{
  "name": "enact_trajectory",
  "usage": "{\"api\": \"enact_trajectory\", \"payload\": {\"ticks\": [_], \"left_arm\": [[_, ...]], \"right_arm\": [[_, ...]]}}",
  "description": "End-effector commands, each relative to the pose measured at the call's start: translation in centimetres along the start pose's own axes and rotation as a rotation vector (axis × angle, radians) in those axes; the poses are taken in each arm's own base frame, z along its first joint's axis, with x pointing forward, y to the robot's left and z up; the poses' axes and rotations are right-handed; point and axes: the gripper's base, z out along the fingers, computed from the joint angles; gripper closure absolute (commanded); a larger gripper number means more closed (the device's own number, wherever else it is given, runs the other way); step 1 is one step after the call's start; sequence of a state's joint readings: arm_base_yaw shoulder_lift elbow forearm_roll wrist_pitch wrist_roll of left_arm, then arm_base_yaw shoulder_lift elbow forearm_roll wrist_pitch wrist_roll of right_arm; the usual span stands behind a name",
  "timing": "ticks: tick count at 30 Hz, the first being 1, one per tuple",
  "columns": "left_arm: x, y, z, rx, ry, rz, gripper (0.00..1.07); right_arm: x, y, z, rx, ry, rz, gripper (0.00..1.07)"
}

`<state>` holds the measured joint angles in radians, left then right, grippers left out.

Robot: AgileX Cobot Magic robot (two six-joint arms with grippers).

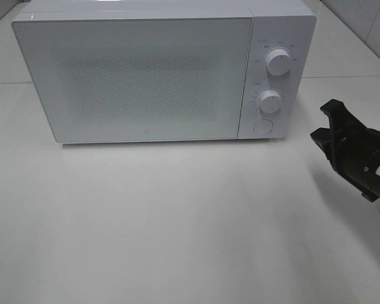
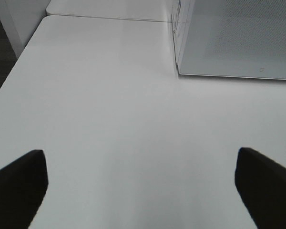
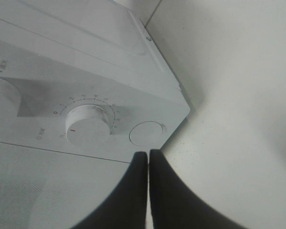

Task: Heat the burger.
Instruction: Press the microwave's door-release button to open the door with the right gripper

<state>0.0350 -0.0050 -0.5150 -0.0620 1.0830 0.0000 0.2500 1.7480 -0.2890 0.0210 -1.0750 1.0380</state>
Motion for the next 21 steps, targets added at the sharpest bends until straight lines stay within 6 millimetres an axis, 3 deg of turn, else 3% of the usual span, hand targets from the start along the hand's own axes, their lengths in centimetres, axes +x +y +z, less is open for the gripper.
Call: {"api": "enact_trajectory", "payload": {"ticks": [1,8,21], "left_arm": [[0.0,0.0,-0.2,0.001,-0.028,0.000,0.04],[0.0,0.0,-0.2,0.001,-0.028,0.000,0.04],[0.0,0.0,-0.2,0.001,-0.028,0.000,0.04]], "right_arm": [[0.2,0.2,1.1,-0.008,0.004,0.066,1.06],[1.4,-0.1,4.2,0.014,0.028,0.287,1.06],[2.8,0.3,7.5,0.082,0.002,0.402,1.06]]}}
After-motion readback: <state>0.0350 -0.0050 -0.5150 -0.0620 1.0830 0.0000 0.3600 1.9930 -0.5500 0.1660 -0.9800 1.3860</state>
